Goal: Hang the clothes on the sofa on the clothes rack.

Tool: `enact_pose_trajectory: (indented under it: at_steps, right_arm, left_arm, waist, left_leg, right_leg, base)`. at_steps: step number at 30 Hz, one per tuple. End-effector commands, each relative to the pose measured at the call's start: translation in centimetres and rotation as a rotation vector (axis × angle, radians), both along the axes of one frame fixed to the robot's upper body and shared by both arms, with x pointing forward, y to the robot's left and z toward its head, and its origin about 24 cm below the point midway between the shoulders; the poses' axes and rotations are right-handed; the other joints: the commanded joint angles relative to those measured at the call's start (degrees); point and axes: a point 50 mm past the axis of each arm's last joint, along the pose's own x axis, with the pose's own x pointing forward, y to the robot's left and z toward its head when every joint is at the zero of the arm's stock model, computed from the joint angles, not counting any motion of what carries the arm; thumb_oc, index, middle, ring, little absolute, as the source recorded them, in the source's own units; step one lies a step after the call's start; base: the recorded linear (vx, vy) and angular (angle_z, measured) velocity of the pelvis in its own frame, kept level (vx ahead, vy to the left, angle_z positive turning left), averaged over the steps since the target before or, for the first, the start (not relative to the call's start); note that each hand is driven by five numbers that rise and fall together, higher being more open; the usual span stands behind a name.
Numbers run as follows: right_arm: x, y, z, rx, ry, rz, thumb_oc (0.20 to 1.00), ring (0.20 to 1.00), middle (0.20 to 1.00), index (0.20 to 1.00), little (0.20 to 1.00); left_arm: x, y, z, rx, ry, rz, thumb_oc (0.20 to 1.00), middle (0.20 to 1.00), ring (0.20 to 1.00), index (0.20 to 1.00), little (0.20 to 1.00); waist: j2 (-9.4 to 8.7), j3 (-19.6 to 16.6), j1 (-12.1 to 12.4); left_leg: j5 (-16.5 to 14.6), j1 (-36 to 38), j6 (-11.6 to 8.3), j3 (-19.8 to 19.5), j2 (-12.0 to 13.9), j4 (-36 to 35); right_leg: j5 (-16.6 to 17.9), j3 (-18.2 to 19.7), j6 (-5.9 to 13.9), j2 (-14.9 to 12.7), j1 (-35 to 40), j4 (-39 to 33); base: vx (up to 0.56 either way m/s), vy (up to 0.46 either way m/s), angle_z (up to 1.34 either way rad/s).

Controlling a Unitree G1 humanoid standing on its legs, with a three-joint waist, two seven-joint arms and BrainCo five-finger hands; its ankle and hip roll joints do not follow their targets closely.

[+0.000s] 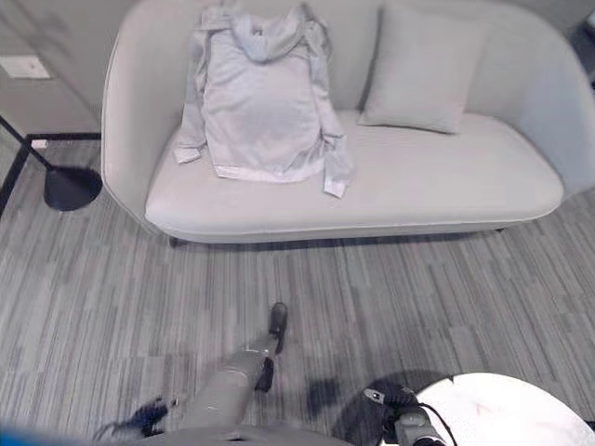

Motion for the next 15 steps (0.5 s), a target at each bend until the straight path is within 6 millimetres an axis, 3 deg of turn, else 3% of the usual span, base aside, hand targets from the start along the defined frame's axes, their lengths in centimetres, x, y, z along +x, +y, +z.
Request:
enact_pose_trajectory:
  at_steps: [1, 3, 5, 6, 9, 11, 13, 14, 15]
  right_arm:
    - [0.6, -1.2, 0.6, -0.030, -0.024, 0.017, 1.000, 1.000, 1.000, 1.000, 1.000]
    - [0.5, -1.1, 0.5, -0.025, -0.017, 0.021, 1.000, 1.000, 1.000, 1.000, 1.000]
    - [0.9, -0.8, 0.5, -0.020, -0.024, 0.050, 1.000, 1.000, 1.000, 1.000, 1.000]
    - [1.2, -0.8, 0.7, -0.015, -0.039, 0.045, 1.000, 1.000, 1.000, 1.000, 1.000]
    - [1.5, -0.9, 0.8, -0.017, -0.051, 0.041, 1.000, 1.000, 1.000, 1.000, 1.000]
    - [1.8, -0.5, 0.8, -0.013, -0.069, 0.044, 1.000, 1.000, 1.000, 1.000, 1.000]
    - [1.7, -0.6, 0.8, -0.019, -0.064, 0.041, 1.000, 1.000, 1.000, 1.000, 1.000]
    - [1.6, -0.8, 0.9, -0.023, -0.064, 0.038, 1.000, 1.000, 1.000, 1.000, 1.000]
    - [1.8, -0.9, 1.0, -0.025, -0.072, 0.035, 1.000, 1.000, 1.000, 1.000, 1.000]
  left_arm:
    - [0.1, -0.2, 0.0, 0.013, -0.005, -0.047, 1.000, 1.000, 1.000, 1.000, 1.000]
    - [-0.1, -0.1, 0.0, 0.017, 0.003, -0.047, 1.000, 1.000, 1.000, 1.000, 1.000]
    - [0.3, 0.3, 0.3, 0.028, -0.014, -0.042, 1.000, 1.000, 1.000, 1.000, 1.000]
    - [0.6, 0.7, 0.4, 0.035, -0.026, -0.035, 1.000, 1.000, 1.000, 1.000, 1.000]
    - [0.6, 0.8, 0.5, 0.041, -0.029, -0.029, 1.000, 1.000, 1.000, 1.000, 1.000]
    - [0.5, 1.1, 0.6, 0.050, -0.033, -0.019, 1.000, 1.000, 1.000, 1.000, 1.000]
    - [0.7, 1.2, 0.7, 0.049, -0.041, -0.020, 1.000, 1.000, 1.000, 1.000, 1.000]
    - [0.9, 1.1, 0.7, 0.052, -0.045, -0.034, 1.000, 1.000, 1.000, 1.000, 1.000]
    - [1.1, 1.1, 0.8, 0.058, -0.051, -0.040, 1.000, 1.000, 1.000, 1.000, 1.000]
  waist:
    - [1.76, -1.36, 0.86]
    - [1.38, -1.84, 0.86]
    - [0.85, -2.08, 0.79]
    - [1.57, -1.34, 0.01]
    - [2.26, -0.80, -0.74]
    - [4.92, -0.45, -1.44]
    - [5.67, -0.25, -1.41]
    - [5.91, 0.19, -1.71]
    - [5.49, 0.98, -1.91]
  left_leg:
    - [13.67, 14.49, -6.98, -0.83, 3.28, -30.67]
    - [12.90, 15.16, -6.56, -0.46, 3.11, -30.42]
    - [9.47, 17.30, -4.53, -0.17, 1.78, -29.07]
    - [7.60, 19.62, -3.41, -0.85, 1.24, -28.37]
    - [6.70, 20.59, -2.80, -0.92, 1.31, -28.12]
    - [5.18, 24.11, -1.87, -1.88, 2.72, -29.15]
    - [4.00, 26.60, -1.83, -2.50, 2.71, -29.68]
    - [2.46, 28.65, -2.17, -3.31, 2.62, -29.61]
    - [1.68, 29.97, -2.38, -3.66, 2.18, -29.67]
  right_leg:
    - [7.87, -0.03, 7.73, -2.08, -7.22, -7.74]
    - [8.11, -0.06, 8.32, -3.15, -7.52, -6.10]
    - [11.07, 0.10, 10.31, -6.60, -11.16, 4.56]
    - [14.38, -0.04, 10.30, -8.01, -15.35, 14.30]
    - [16.98, -0.37, 10.01, -8.76, -17.40, 19.49]
    - [18.47, -2.74, 8.49, -10.68, -23.20, 30.38]
    - [16.02, -4.40, 7.45, -11.39, -24.74, 27.99]
    - [12.90, -6.65, 7.05, -11.11, -25.59, 20.62]
    - [13.46, -6.35, 7.59, -10.35, -27.22, 15.85]
  base:
    - [0.41, 0.246, -0.64]
    - [0.25, 0.176, -0.33]
    - [0.44, 0.373, 0.09]
    - [0.27, 0.282, -0.09]
    - [0.17, 0.198, -0.34]
    - [0.36, 0.271, 0.95]
    - [0.40, 0.145, 0.28]
    - [0.33, -0.014, -0.40]
    - [0.41, -0.031, -0.12]
